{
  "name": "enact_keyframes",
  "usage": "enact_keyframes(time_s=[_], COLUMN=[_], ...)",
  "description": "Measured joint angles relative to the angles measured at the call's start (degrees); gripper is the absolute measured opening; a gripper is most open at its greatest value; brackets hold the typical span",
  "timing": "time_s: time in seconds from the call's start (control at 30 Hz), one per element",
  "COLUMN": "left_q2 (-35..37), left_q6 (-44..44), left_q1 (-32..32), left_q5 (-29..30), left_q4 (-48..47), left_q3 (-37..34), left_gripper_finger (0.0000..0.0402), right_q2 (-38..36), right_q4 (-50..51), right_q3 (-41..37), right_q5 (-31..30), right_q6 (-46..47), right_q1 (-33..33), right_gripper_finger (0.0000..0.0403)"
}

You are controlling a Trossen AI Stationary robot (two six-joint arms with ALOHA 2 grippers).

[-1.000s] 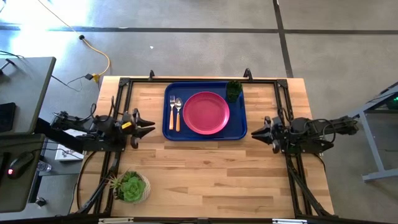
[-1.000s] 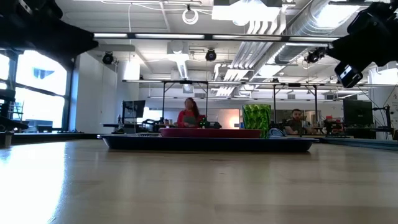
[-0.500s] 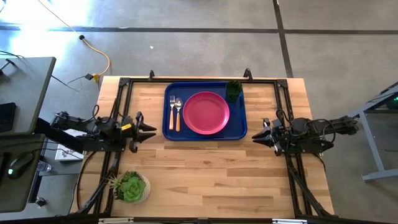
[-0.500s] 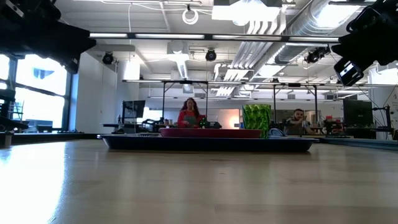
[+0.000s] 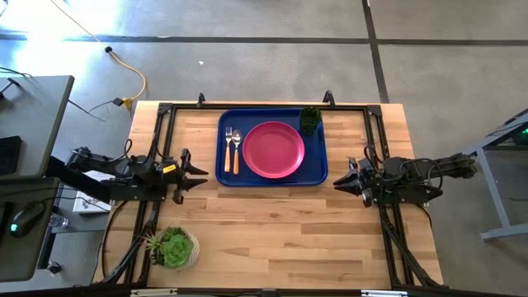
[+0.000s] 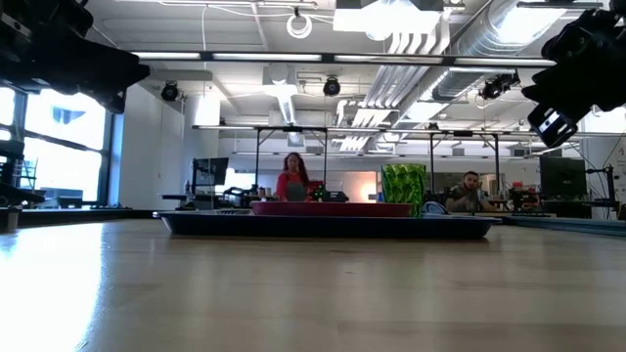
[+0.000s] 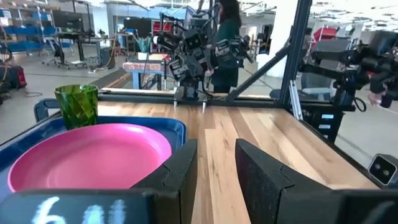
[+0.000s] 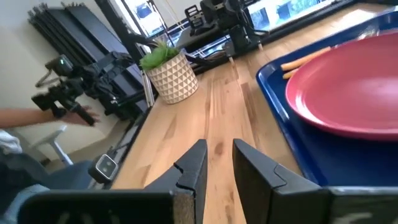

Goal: Pick and place plate/cup/fork/spoon on tray
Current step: Return to Home Position

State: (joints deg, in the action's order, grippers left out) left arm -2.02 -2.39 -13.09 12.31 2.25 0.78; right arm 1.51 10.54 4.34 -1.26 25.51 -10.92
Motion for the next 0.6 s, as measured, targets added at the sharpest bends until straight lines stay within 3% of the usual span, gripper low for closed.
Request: enact_keyframes(time_s=[0.2, 0.6], left_q2=[0.0, 0.0], left_q6=[0.1, 0.1], left_q1=[0.0, 0.0], left_q5=[0.1, 0.2], left_q4=[0.1, 0.1], left_q3=[0.0, 0.0], left_gripper_finger=[0.0097, 0.0097], right_q2=[0.0, 0.0], right_q4=[0.1, 0.1], right_q3=[0.0, 0.0], right_q5=[0.0, 0.0], right_q6=[5.7, 6.0], right_q1=[0.0, 0.0], right_gripper_finger=[0.0066, 0.0066])
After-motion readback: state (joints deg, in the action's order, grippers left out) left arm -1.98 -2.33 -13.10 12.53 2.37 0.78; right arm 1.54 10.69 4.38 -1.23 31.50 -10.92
